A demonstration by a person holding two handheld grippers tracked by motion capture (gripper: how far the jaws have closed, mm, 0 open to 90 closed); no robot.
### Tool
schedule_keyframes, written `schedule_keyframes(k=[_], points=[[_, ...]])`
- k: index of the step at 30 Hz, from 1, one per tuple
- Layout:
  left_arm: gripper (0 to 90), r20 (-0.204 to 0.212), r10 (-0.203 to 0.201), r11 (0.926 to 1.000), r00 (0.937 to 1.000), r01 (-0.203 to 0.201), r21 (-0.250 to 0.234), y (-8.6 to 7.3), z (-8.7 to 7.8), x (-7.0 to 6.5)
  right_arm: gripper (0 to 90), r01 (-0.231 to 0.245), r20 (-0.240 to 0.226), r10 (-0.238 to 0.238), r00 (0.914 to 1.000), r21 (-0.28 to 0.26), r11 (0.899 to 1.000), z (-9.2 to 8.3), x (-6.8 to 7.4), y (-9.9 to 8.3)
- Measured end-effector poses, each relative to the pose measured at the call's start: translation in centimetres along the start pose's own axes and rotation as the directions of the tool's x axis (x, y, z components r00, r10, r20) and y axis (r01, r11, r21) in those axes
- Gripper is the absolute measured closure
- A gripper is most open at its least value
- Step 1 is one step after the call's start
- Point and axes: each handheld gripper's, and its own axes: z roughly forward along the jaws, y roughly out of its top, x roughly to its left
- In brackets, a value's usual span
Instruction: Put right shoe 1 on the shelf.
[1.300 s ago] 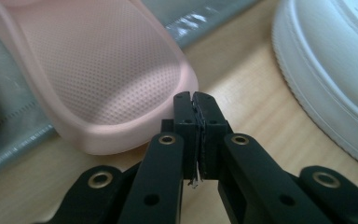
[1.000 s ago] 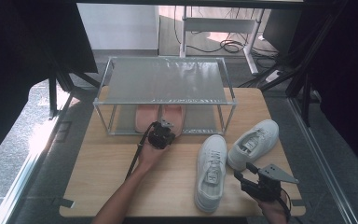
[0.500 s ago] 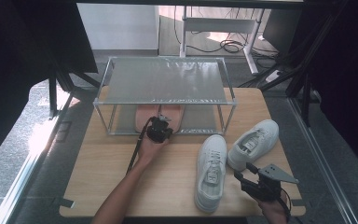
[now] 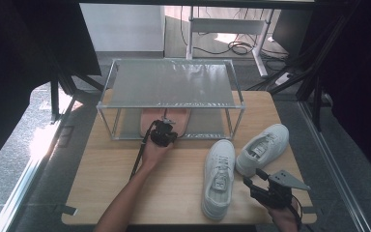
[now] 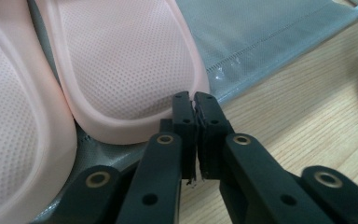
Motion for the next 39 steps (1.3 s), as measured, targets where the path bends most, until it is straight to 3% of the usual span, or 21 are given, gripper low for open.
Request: schedule_keyframes(k=[5,10,21,32,39], points=[[79.4,0.021,0.014,0.9995,0.9997,-0.013,-0.028,-0.5,-1.4,-0.4,41.0,-0.002,0.000,0.002,1.0000,0.006,1.000,0.1,-0.1,0.0],[68.9,0.045,0.002,0.9974,0.9990,0.001,-0.072,-1.5,-3.3,-0.8,40.9,-0.002,-0.003,0.002,1.0000,0.004,1.000,0.2,0.1,0.0],[52.0,0.067,-0.001,0.9972,0.9978,0.006,-0.074,-5.1,-7.0,-0.8,40.9,0.000,-0.006,0.000,1.0000,0.012,1.000,0.4,0.4,0.0],[46.9,0.089,-0.029,0.9958,0.9956,0.037,-0.084,-8.1,-9.2,-0.3,40.9,0.004,-0.007,-0.004,1.0000,0.021,1.000,0.5,0.5,0.0],[46.1,0.093,-0.023,0.9975,0.9954,0.029,-0.065,-9.6,-10.2,-0.3,40.9,0.003,-0.008,-0.003,1.0000,0.023,1.000,0.5,0.4,-0.1]])
